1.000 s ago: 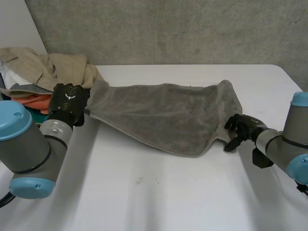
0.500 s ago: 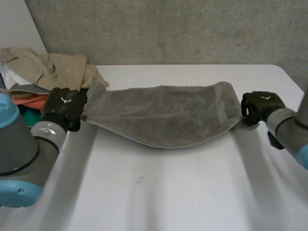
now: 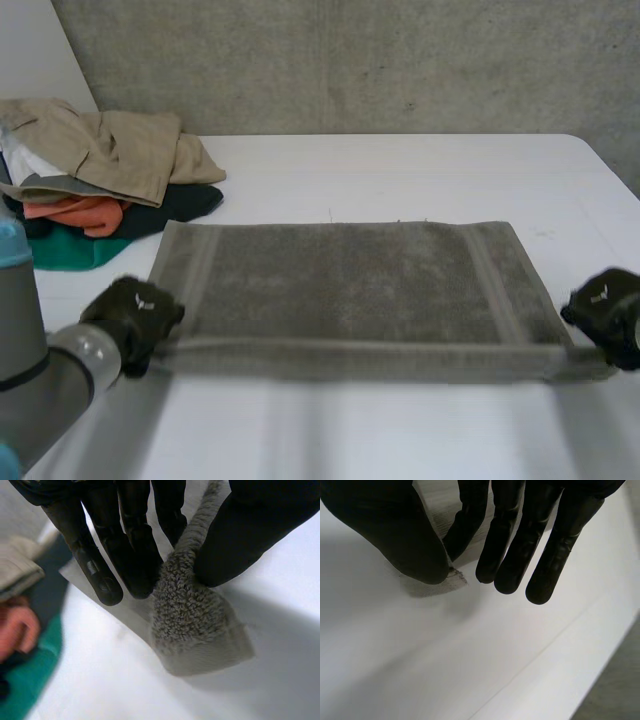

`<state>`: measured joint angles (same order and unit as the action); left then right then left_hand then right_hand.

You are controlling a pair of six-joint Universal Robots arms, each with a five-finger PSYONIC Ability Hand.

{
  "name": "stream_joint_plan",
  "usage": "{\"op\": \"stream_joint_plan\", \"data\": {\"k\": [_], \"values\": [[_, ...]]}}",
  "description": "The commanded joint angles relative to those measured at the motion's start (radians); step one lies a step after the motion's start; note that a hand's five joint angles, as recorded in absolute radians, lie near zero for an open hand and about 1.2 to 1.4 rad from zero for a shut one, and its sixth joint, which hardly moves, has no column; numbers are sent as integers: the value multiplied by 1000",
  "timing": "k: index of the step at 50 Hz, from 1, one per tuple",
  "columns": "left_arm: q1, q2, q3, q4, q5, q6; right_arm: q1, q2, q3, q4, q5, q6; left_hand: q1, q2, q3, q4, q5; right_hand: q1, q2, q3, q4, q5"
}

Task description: Fold the laundry.

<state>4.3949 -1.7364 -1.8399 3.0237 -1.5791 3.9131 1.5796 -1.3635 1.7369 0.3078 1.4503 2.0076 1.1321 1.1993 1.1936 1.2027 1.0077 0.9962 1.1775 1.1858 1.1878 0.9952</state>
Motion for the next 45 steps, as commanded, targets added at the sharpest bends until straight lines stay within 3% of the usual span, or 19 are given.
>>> {"op": "stream_joint_plan", "data": {"k": [1, 6, 14, 21, 22, 23, 24, 25, 26, 28, 33, 39, 44, 45], "values": [[-12, -146, 158, 239, 19, -66, 106, 186, -181, -212, 13, 150, 264, 197, 203, 194, 214, 400, 219, 211, 209, 227], [-20, -313, 324, 395, -24, -89, 194, 316, -358, -311, 73, 186, 264, 197, 203, 194, 214, 400, 219, 211, 209, 227], [-31, -587, 621, 437, -153, -78, 218, 549, -612, -507, 111, 180, 264, 197, 203, 194, 214, 400, 219, 211, 209, 227], [-37, -732, 784, 515, -156, -48, 223, 728, -773, -693, 111, 155, 264, 197, 203, 194, 214, 400, 219, 211, 209, 227], [-40, -744, 794, 533, -156, -43, 226, 763, -812, -702, 122, 152, 154, 87, 93, 84, 104, 366, 185, 177, 175, 193], [-41, -753, 798, 555, -153, -38, 227, 782, -826, -699, 124, 151, -266, -333, -327, -336, -316, -134, -315, -324, -326, -308], [-51, -767, 798, 598, -147, -31, 232, 796, -832, -696, 125, 149, -958, -1025, -1019, -1028, -1008, -738, -919, -927, -929, -911], [-57, -770, 795, 621, -141, -26, 238, 807, -836, -691, 125, 146, -771, -839, -833, -842, -822, -822, -1003, -1011, -1013, -995], [-61, -770, 791, 642, -131, -18, 249, 819, -835, -687, 124, 145, -763, -830, -825, -834, -813, -822, -1003, -1011, -1013, -995], [-77, -766, 769, 705, -114, 3, 260, 814, -824, -684, 127, 151, -948, -1015, -1009, -1018, -998, -822, -1003, -1011, -1013, -995], [-97, -695, 680, 788, -114, 31, 258, 706, -722, -679, 128, 210, -958, -1025, -1019, -1028, -1008, -822, -1003, -1011, -1013, -995], [-95, -562, 529, 790, -122, 15, 238, 434, -531, -641, 102, 456, -958, -1025, -1019, -1028, -1008, -822, -1003, -1011, -1013, -995], [-89, -404, 371, 782, -117, -41, 137, 308, -436, -477, -19, 586, -958, -1025, -1019, -1028, -1008, -822, -1003, -1011, -1013, -995], [-89, -381, 345, 782, -116, -57, 110, 288, -412, -416, -77, 609, -958, -1025, -1019, -1028, -1008, -822, -1003, -1011, -1013, -995]]}}
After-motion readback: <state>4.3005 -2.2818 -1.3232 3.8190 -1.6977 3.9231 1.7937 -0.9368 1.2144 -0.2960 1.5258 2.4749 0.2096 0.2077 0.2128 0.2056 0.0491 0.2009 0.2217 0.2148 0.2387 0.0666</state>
